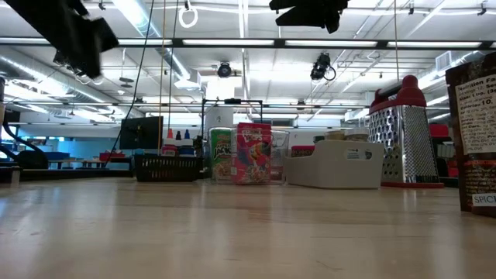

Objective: Pick & Place Kitchen Items
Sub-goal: Put the black spice bottle into the gray bin

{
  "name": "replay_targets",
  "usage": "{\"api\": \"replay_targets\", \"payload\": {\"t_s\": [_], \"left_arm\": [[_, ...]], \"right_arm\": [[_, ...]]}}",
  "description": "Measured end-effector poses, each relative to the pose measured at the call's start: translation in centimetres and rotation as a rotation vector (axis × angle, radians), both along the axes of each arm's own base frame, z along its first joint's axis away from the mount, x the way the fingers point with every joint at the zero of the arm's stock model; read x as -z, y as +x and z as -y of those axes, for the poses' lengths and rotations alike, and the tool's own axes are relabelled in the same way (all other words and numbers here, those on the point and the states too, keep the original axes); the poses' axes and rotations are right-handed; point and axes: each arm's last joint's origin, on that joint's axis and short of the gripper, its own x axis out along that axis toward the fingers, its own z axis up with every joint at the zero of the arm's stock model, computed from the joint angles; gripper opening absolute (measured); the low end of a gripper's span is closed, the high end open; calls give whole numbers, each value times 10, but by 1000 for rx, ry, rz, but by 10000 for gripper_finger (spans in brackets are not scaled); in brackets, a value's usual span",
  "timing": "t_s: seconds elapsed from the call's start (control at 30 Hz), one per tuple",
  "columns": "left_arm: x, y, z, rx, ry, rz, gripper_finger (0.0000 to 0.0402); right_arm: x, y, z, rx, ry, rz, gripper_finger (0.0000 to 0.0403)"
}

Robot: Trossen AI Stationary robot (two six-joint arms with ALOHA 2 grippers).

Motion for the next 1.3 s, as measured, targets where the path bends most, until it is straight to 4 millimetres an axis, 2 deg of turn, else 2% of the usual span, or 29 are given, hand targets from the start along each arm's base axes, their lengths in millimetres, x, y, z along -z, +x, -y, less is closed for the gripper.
{"api": "replay_targets", "payload": {"t_s": [0.13, 0.27, 0.43, 0.57, 0.8, 1.3], "left_arm": [[-9, -1, 9, 37, -158, -53, 231], [-11, -9, 10, 13, -155, -122, 245], [-5, -18, 1, -94, -56, -204, 247], [3, -23, 3, -180, -91, -232, 247], [11, -30, 8, -154, -112, -319, 247], [11, -43, 19, -136, -79, -323, 248]], "right_arm": [[0, 0, -1, -48, 23, -4, 221], [1, 1, -4, -135, 53, -10, 221], [1, 1, -6, -185, 69, -14, 221], [1, 1, -6, -193, 72, -15, 221], [1, 1, -6, -193, 72, -15, 221], [3, 0, -6, -182, 107, -27, 221]]}}
